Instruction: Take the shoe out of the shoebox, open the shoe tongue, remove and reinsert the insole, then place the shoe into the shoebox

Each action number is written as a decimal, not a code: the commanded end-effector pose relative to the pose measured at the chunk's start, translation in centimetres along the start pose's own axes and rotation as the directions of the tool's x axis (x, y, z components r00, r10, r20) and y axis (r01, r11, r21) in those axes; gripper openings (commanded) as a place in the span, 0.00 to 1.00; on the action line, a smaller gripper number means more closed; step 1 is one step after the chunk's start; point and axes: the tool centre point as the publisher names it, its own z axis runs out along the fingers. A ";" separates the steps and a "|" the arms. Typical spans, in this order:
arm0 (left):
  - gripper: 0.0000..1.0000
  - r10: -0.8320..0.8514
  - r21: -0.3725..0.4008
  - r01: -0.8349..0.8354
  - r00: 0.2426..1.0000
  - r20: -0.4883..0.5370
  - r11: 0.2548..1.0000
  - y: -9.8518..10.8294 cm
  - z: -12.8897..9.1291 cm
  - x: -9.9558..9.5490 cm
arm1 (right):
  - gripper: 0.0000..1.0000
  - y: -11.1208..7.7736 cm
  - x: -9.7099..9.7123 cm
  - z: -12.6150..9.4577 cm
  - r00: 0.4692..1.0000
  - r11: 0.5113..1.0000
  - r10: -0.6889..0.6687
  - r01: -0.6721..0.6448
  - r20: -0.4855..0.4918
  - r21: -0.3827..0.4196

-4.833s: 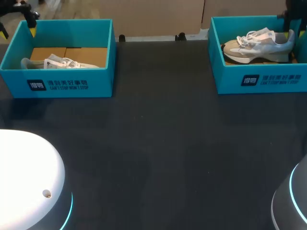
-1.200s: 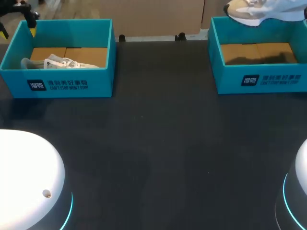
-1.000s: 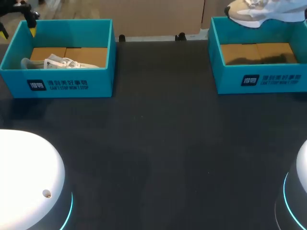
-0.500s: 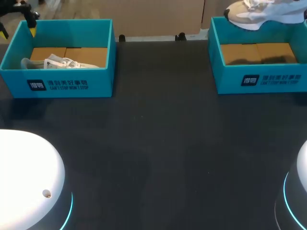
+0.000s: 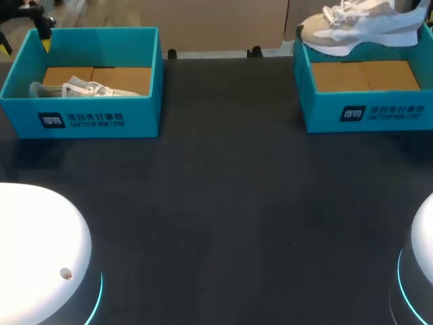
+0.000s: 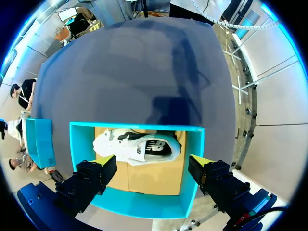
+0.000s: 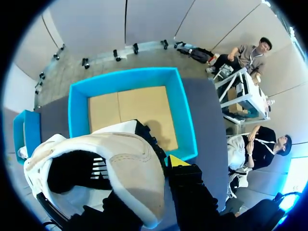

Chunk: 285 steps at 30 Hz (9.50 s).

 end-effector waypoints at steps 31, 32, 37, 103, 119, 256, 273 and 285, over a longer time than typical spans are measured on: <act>1.00 0.001 0.001 -0.001 1.000 -0.003 1.000 0.0 0.0 0.0 | 0.00 -21.3 8.9 -5.9 0.997 0.997 0.052 -0.048 0.060 -0.055; 1.00 0.001 0.001 -0.001 1.000 -0.003 1.000 0.0 0.0 0.0 | 0.00 -21.6 9.1 -6.0 0.997 0.997 0.052 -0.048 0.060 -0.055; 1.00 0.001 0.001 -0.001 1.000 -0.003 1.000 0.0 0.0 0.0 | 0.00 -25.1 10.5 -6.3 0.997 0.997 0.059 -0.057 0.052 -0.045; 1.00 0.001 0.001 -0.001 1.000 -0.003 1.000 0.0 0.0 0.0 | 0.00 -35.3 17.0 -4.6 0.997 0.998 0.064 -0.065 0.051 0.022; 1.00 0.001 0.001 -0.001 1.000 -0.003 1.000 0.0 0.0 0.0 | 0.00 -35.6 20.6 4.6 0.997 0.998 0.047 -0.050 0.062 0.037; 1.00 0.001 0.001 -0.001 1.000 -0.003 1.000 0.0 0.0 0.0 | 1.00 -35.3 23.3 -3.6 -0.210 -0.223 -0.973 0.762 0.093 -0.609; 1.00 0.001 0.001 -0.001 1.000 -0.003 1.000 0.0 0.0 0.0 | 1.00 -35.0 21.8 -2.6 -0.290 -0.323 -0.946 0.783 0.147 -0.532; 1.00 0.001 0.001 -0.001 1.000 -0.003 1.000 0.0 0.0 0.0 | 1.00 -35.0 21.8 -2.6 -0.290 -0.323 -0.946 0.783 0.147 -0.532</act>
